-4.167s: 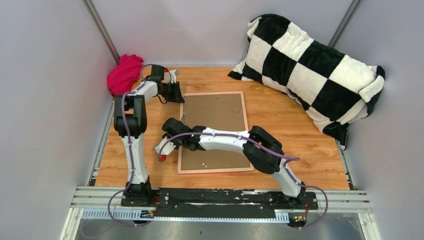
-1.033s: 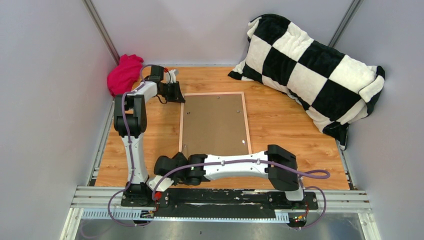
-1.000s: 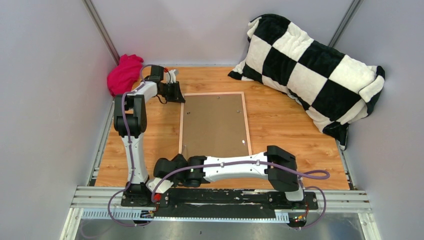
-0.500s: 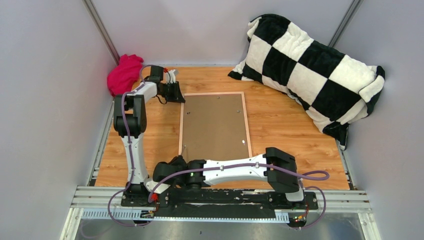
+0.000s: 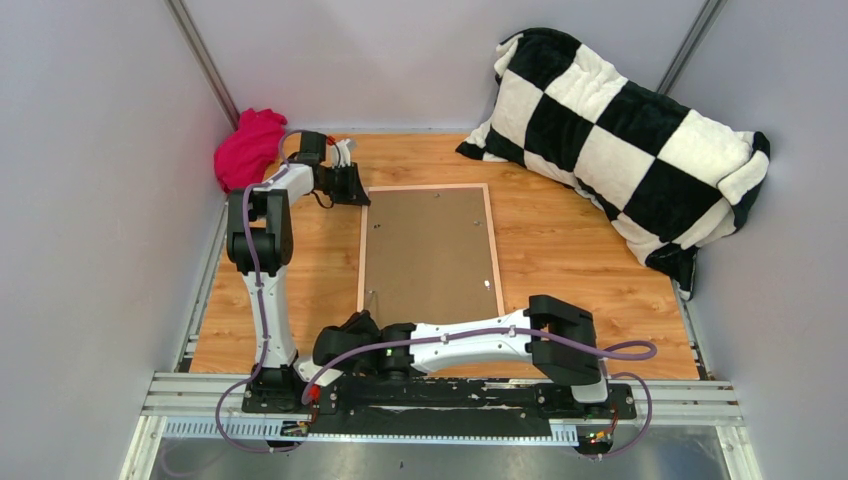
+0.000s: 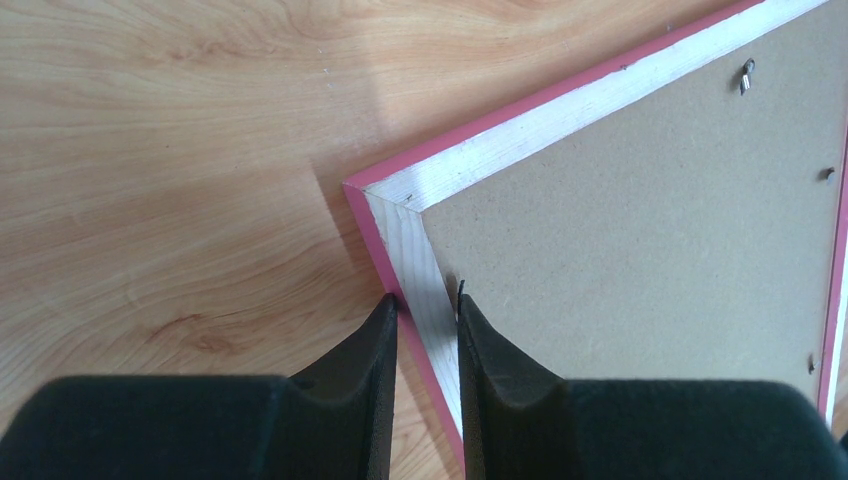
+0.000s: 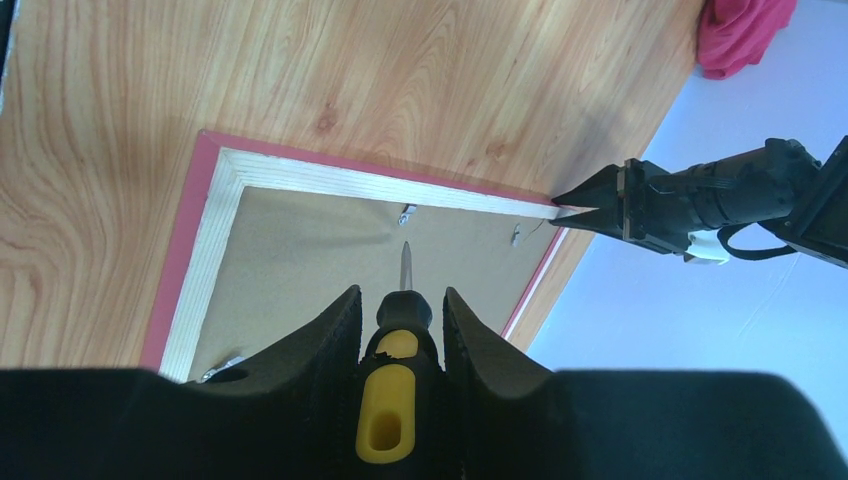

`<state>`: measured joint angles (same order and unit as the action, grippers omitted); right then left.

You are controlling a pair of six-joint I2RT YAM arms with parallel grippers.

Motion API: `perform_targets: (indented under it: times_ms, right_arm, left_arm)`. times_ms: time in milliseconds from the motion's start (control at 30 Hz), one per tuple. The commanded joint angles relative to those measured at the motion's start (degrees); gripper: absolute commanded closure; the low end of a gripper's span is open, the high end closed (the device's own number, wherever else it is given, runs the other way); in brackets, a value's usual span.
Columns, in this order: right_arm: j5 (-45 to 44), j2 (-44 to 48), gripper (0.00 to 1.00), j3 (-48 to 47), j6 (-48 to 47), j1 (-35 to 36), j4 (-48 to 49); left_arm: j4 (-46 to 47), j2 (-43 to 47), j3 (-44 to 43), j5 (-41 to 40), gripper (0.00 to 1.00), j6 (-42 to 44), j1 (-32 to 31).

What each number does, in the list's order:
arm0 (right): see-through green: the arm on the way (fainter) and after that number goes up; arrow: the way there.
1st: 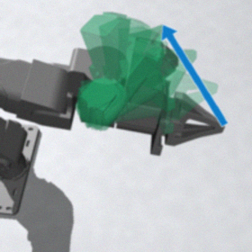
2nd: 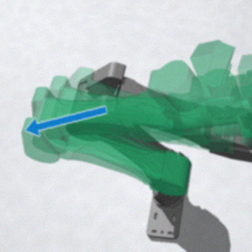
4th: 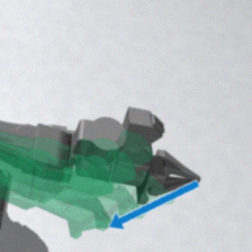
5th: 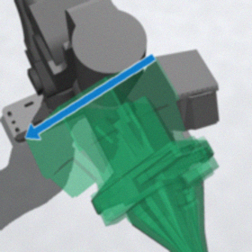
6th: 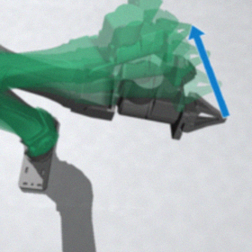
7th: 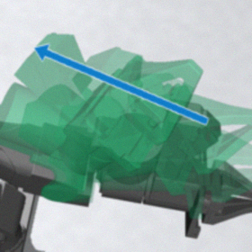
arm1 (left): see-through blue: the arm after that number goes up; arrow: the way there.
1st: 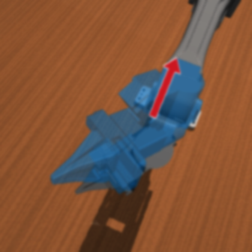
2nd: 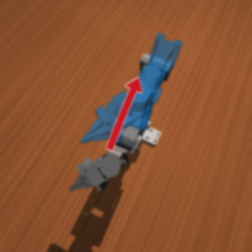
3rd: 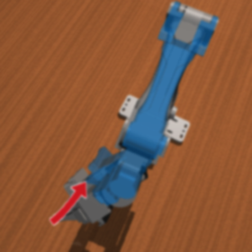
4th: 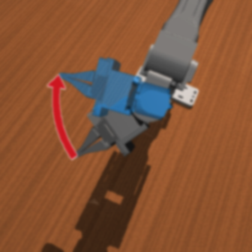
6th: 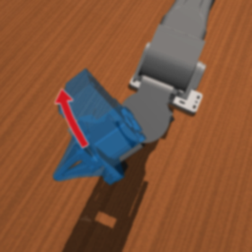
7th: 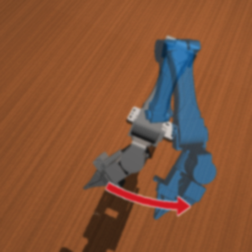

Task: Take the photo out of the frame
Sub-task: Release the photo frame item from the photo frame.

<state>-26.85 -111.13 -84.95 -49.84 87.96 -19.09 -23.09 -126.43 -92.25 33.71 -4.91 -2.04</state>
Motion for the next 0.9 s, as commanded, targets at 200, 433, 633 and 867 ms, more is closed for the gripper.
perform_targets:
  times_ms: [200,433,633,867]
  right_arm:
    - [-0.04,-0.94,1.00,-0.10,1.04,0.63,2.37]
    - [2.54,-1.70,1.00,1.07,0.62,1.50,1.51]
    - [4.19,-0.86,1.00,3.43,-1.38,1.58,2.27]
    - [6.71,-1.27,1.00,4.49,-2.52,1.69,2.31]
  left_arm:
    - [-4.03,-3.70,0.83,1.13,1.00,2.27,-0.48]
    - [-4.11,-3.88,0.67,1.44,1.00,2.35,-0.42]
    - [-4.36,-4.08,0.34,1.70,1.00,2.44,-0.36]
    - [-4.58,-4.39,-0.02,1.83,1.00,2.51,-0.33]
